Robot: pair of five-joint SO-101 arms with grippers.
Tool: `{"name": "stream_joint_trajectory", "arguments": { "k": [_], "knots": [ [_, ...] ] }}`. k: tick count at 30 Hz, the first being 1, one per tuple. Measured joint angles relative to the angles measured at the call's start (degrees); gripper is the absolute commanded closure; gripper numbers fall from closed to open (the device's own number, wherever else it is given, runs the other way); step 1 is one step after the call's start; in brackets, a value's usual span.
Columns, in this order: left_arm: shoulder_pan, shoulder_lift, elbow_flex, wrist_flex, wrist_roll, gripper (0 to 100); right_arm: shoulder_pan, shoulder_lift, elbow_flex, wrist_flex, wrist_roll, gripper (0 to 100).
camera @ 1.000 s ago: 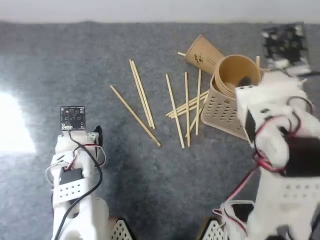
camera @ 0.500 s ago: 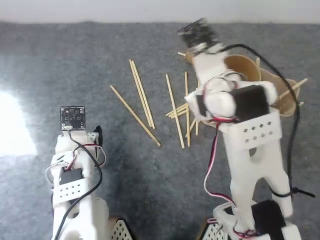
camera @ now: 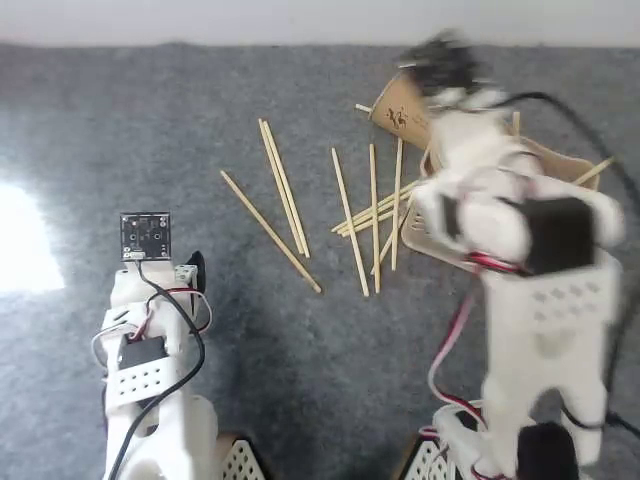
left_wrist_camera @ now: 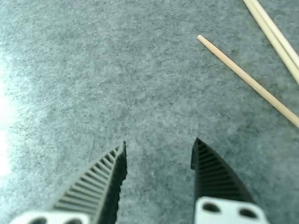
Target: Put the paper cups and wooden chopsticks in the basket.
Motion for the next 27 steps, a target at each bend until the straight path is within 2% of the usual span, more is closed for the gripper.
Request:
{"name": "stream_joint_trajectory", "arguments": {
  "k": [3,9,16,21,27],
  "knots": [
    [0.00,0.00,0.00,0.00,0.00,79,8.97,-0.44,-0.26,0.26,-0.09,84.9],
    [0.00,0.00,0.00,0.00,0.00,79,15.56,-0.53,-0.26,0.70,1.23,84.9],
    [0.00,0.00,0.00,0.00,0.00,79,29.36,-0.62,2.20,0.79,1.41,84.9],
    [0.00,0.00,0.00,0.00,0.00,79,31.30,-0.62,10.11,0.26,1.58,84.9],
    [0.00,0.00,0.00,0.00,0.00,79,31.47,-0.62,18.99,-6.68,1.58,84.9]
  ]
}}
